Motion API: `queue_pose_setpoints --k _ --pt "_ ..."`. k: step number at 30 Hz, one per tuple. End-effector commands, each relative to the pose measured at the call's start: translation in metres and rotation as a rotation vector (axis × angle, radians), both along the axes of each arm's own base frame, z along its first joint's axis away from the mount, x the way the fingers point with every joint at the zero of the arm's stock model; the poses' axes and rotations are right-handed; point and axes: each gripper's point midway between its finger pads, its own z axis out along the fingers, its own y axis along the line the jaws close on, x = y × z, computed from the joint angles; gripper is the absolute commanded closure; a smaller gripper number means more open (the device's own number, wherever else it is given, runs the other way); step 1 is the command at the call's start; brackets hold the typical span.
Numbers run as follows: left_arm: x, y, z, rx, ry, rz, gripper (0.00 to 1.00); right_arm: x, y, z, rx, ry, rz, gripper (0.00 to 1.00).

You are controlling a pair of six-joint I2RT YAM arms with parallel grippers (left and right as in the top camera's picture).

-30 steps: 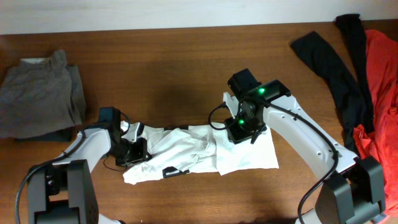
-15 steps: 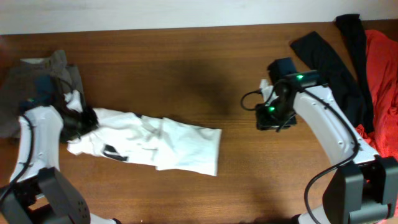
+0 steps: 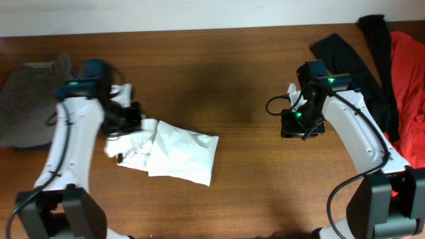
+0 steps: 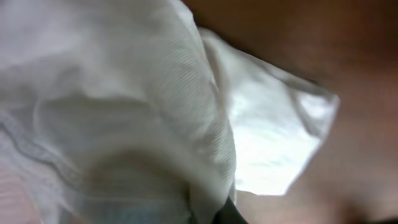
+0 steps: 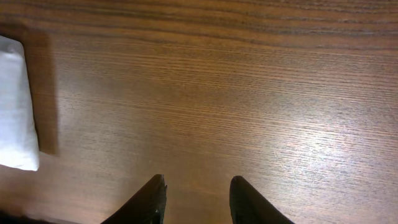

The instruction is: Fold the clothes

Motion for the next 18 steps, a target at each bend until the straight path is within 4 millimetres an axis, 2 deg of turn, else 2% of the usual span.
queue_pose_setpoints --k 1,8,18 --pt "-0.010 -0.039 -0.002 0.021 0.025 -0.090 1.00 0.001 -0.002 0.004 -0.008 -0.013 0.007 0.62" --pt "-0.034 -0.080 -0.021 0.082 0.101 -0.189 1.00 0.001 -0.002 0.004 -0.008 -0.012 0.007 0.62" --pt "-0.051 -0.110 -0.025 0.084 0.137 -0.206 0.98 0.001 -0.002 0.004 -0.008 -0.012 0.007 0.62"
